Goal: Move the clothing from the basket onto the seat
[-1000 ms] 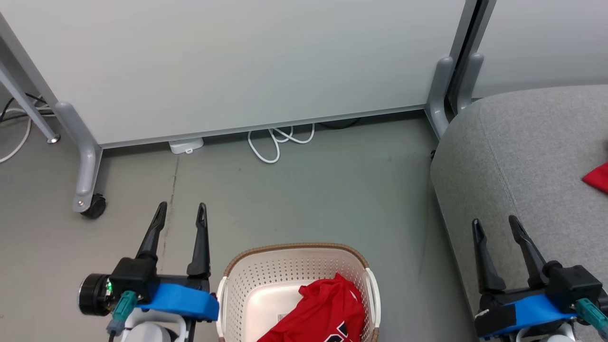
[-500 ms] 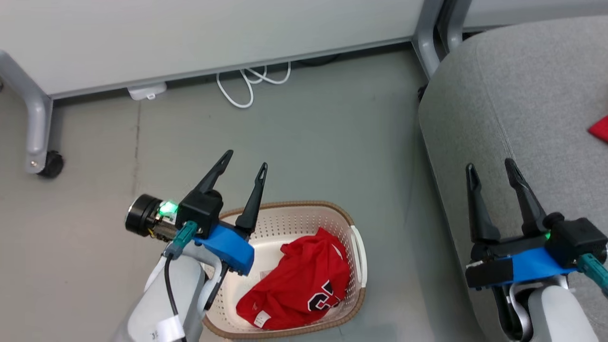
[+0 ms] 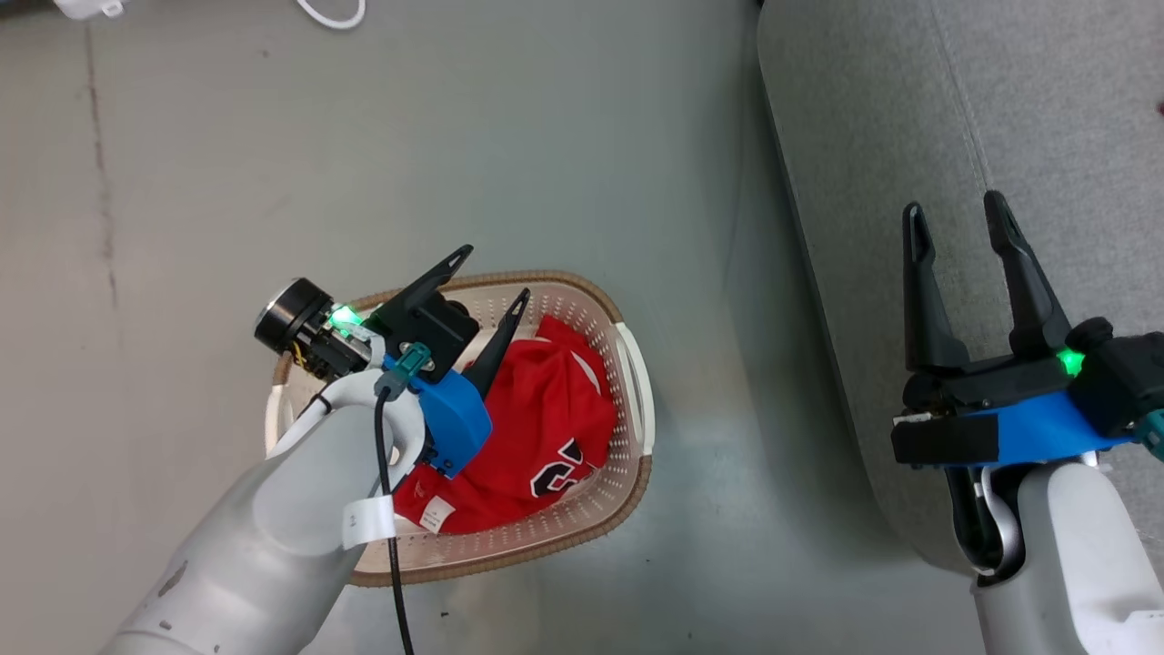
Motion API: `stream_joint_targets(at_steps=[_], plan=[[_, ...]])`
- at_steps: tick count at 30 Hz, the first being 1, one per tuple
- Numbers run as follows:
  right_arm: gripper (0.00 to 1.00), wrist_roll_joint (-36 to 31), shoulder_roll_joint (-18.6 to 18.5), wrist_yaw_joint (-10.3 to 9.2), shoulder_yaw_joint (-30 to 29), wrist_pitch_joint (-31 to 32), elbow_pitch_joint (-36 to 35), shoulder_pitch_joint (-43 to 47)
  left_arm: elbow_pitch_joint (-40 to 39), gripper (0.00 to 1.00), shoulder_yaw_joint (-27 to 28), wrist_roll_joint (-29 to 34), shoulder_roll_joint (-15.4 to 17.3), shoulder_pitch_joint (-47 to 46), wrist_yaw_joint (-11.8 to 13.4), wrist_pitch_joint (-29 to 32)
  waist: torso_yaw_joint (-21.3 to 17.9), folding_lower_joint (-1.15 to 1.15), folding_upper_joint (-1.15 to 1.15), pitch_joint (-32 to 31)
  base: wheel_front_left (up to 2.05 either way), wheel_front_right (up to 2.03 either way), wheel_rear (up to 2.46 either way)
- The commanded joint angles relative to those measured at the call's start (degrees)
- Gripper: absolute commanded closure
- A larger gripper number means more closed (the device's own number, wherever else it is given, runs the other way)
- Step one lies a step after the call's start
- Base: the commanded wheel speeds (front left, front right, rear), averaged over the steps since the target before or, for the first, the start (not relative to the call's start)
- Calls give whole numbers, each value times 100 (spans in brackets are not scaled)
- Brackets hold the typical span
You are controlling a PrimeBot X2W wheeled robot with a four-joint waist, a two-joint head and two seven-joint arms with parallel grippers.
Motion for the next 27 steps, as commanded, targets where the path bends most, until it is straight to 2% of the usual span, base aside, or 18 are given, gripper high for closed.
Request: stream_joint_targets(at_steps=[1, 9, 13, 20, 27], plan=[[0, 13, 25, 1, 26, -20, -61, -191, 279, 0, -396, -134, 61, -278, -6, -15, -209, -2, 0, 498, 0, 0, 0], [0, -14, 1, 1, 76, -20, -222, -588, 1098, 0, -1898, -985, 60, -978, -6, 330, -311, -2, 0, 1229, 0, 0, 0], [0, -24, -18, 1, 76, -20, -301, -735, 1264, 0, -2437, -1422, 115, -1251, -6, 491, -334, -2, 0, 1547, 0, 0, 0], [0, -16, -60, 1, 30, -20, -354, -887, 1375, 0, -2797, -1934, 128, -1500, -6, 754, -339, -2, 0, 1938, 0, 0, 0], [0, -2, -67, 1, 7, -20, -433, -1032, 1331, 0, -2908, -2063, 168, -1687, -6, 1106, -352, -2, 0, 2322, 0, 0, 0]])
